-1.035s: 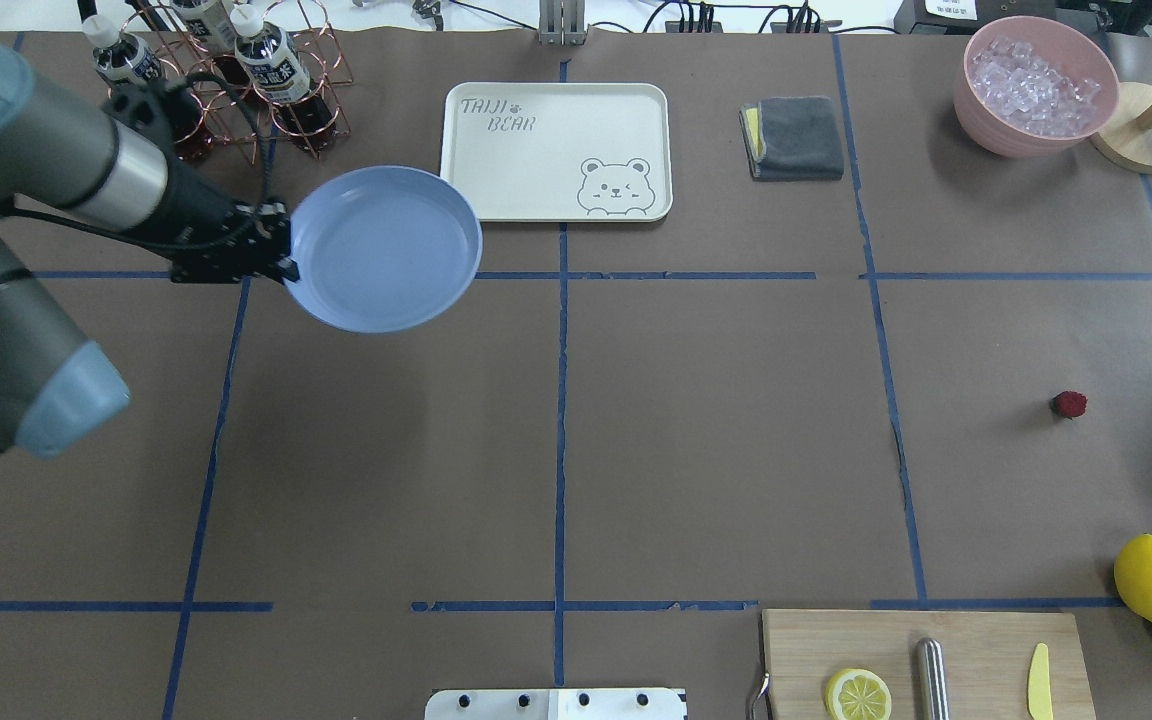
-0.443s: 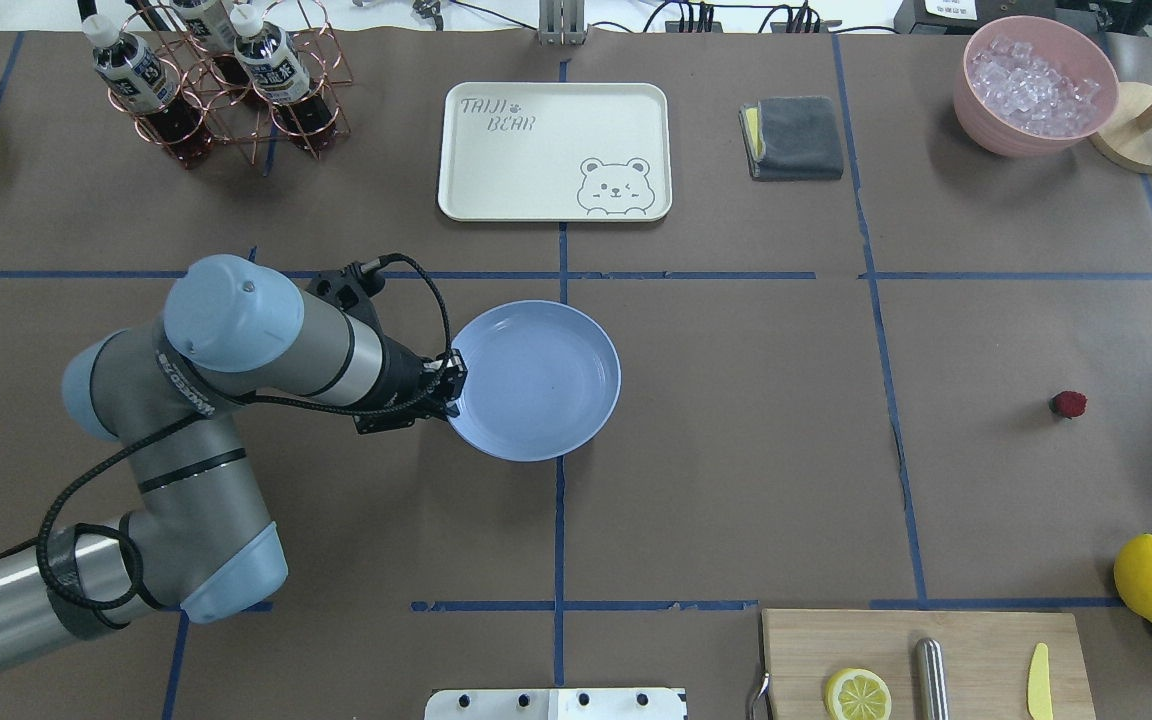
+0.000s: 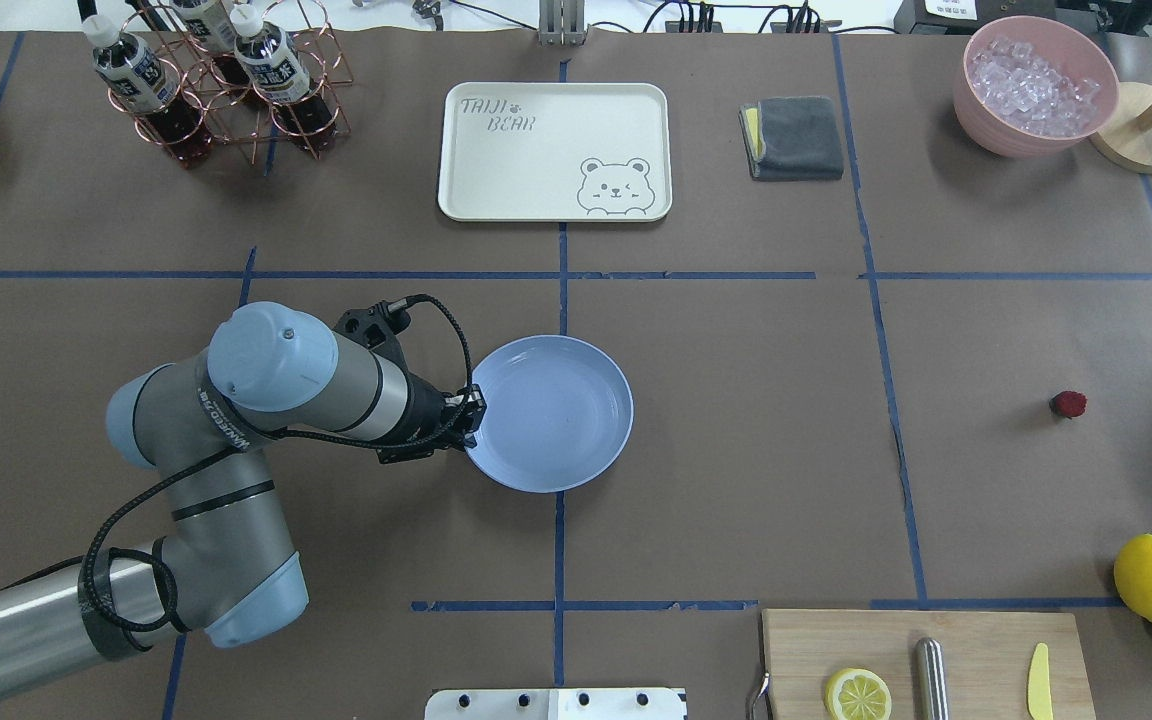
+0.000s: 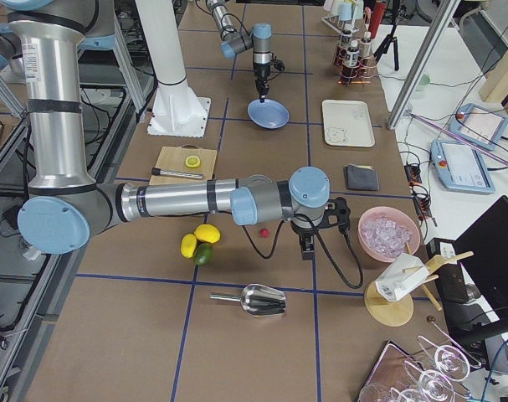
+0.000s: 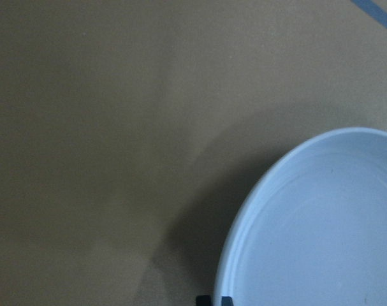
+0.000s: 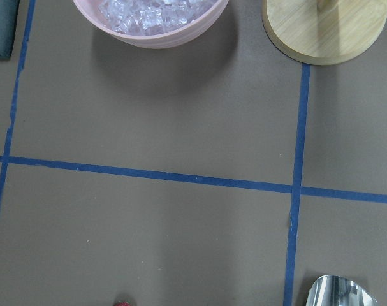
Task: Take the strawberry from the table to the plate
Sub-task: 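Carry the plate with the left gripper to the table center and lower it, then open the left gripper and draw it back from the plate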
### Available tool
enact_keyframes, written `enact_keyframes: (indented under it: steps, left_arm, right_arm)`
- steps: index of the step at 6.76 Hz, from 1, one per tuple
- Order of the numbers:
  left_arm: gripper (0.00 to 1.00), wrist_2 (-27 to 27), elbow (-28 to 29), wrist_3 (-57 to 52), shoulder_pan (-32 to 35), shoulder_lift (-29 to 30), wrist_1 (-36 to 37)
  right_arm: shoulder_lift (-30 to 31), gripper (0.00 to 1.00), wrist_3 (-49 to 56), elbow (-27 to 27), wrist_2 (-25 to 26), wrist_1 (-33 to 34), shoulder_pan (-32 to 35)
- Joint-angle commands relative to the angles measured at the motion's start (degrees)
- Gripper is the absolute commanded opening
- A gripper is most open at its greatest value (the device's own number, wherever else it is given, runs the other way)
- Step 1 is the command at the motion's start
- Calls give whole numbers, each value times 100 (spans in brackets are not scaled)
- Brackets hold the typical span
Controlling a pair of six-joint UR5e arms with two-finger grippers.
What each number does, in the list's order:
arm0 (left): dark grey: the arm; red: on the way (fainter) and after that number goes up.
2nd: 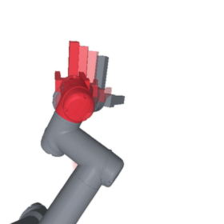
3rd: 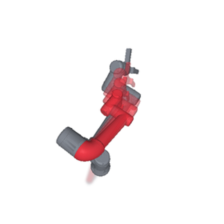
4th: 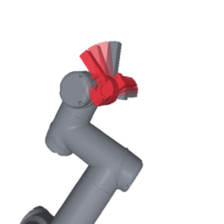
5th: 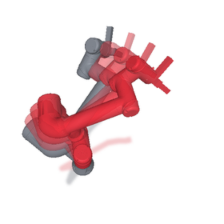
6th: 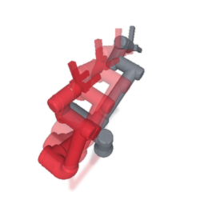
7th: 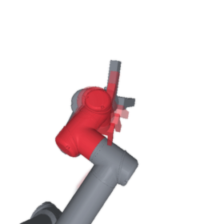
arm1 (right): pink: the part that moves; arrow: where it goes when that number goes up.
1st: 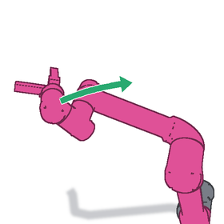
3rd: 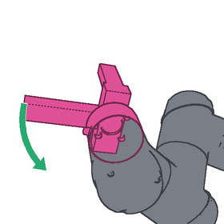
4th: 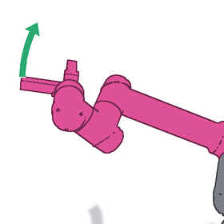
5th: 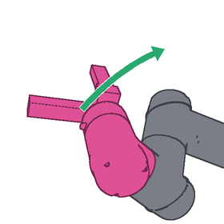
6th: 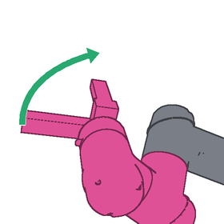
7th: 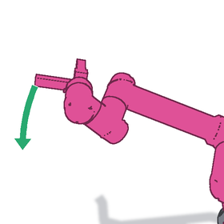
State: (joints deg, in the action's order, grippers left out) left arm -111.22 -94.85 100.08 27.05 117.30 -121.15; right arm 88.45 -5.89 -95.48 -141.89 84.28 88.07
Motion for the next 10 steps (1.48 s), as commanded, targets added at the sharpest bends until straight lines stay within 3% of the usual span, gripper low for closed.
enact_keyframes:
  steps: [1,3,4,7,9,10]
  left_arm:
    - [100,-13,-60,-33,10,3,-110]
    - [100,-110,-323,-285,517,-75,29]
    - [100,-476,-420,-731,894,-171,378]
    - [100,-532,-1393,-2287,1652,-234,2258]
    - [100,-654,-1536,-2982,2259,-540,2280]
    - [100,-716,-1563,-3186,2400,-698,2272]
  right_arm:
    - [-3,100,0,-5,-5,18,-1]
    - [-3,100,-35,-23,12,-8,-166]
    - [5,100,-314,-58,30,-43,-376]
    - [267,100,-2218,-32,642,-1724,-1595]
    - [707,100,-3780,-32,1425,-3218,-2659]
    - [813,100,-3945,-40,1706,-3294,-3020]
